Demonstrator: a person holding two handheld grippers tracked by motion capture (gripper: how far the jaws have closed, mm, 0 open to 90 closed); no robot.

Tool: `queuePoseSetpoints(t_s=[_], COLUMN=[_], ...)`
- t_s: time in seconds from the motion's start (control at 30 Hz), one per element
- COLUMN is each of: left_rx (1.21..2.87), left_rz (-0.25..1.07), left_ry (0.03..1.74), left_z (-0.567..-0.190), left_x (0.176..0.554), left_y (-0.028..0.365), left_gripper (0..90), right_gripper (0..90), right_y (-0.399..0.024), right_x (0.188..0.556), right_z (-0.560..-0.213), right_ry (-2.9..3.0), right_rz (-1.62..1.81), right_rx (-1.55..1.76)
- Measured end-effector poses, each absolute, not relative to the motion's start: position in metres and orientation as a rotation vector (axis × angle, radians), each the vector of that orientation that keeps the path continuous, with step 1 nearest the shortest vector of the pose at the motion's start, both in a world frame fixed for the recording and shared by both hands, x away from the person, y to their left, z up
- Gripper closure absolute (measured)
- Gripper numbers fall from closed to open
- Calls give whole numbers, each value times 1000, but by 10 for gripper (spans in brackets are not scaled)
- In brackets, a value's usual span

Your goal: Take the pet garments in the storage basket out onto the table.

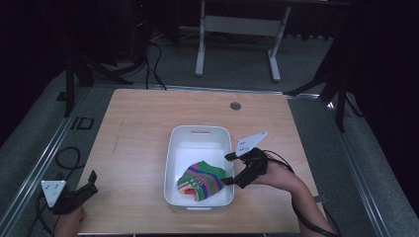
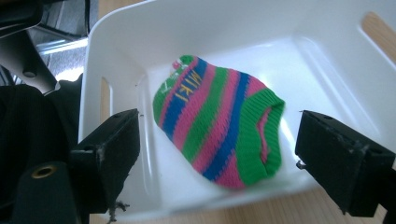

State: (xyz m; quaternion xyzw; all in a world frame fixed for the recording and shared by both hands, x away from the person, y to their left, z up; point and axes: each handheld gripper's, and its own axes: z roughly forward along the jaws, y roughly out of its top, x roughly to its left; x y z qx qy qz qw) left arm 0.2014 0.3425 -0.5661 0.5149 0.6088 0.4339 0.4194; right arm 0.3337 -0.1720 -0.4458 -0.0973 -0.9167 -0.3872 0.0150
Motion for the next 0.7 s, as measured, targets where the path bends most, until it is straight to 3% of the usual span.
queuePoseSetpoints(t_s=[0.7], left_rx=[1296], left_rz=[1081], left_ry=[1517], left_z=[-566], left_x=[201], left_y=[343], left_gripper=[10], right_gripper=[151], right_y=[-78], right_x=[329], right_z=[-469], right_ry=[-2900], right_rz=[-931], right_rx=[-88])
